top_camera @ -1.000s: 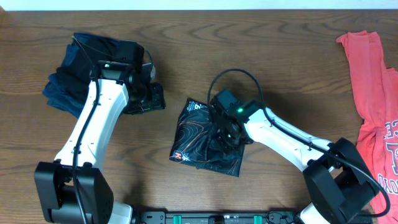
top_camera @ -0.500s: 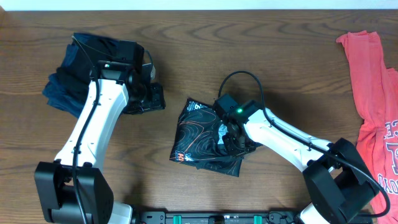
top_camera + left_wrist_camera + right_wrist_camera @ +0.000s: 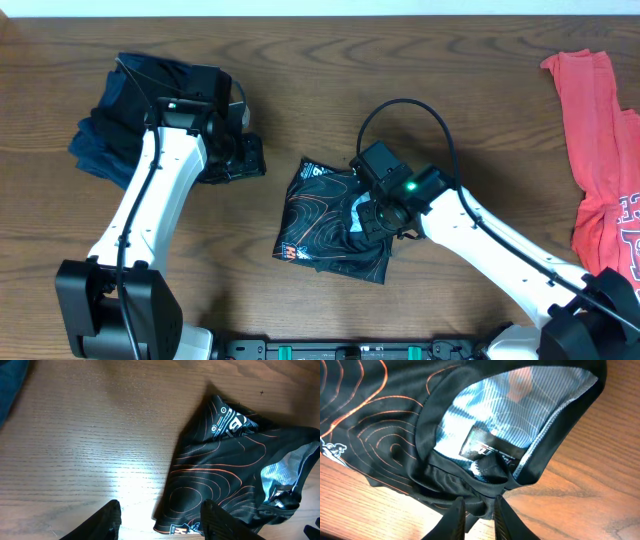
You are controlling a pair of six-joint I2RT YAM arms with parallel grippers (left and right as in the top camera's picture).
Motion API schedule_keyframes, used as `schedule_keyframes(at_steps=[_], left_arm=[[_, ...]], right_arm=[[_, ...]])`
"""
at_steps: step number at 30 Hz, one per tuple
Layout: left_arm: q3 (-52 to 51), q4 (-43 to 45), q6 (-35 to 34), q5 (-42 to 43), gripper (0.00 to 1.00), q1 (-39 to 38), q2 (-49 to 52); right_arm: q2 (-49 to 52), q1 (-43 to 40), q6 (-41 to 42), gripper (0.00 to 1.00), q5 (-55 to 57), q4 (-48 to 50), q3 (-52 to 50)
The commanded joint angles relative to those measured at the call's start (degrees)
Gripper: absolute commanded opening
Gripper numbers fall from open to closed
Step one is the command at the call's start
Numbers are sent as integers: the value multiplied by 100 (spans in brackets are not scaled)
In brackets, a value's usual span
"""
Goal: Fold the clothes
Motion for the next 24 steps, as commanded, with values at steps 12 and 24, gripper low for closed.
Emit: schedule_keyframes(at_steps=[12, 24], left_arm=[[-55, -50, -9, -28, 54, -4, 48], [-55, -46, -9, -28, 54, -4, 48]], right_arm=[[1049, 31, 282, 20, 210, -50, -11], [1073, 68, 557, 1, -291, -1110, -11]])
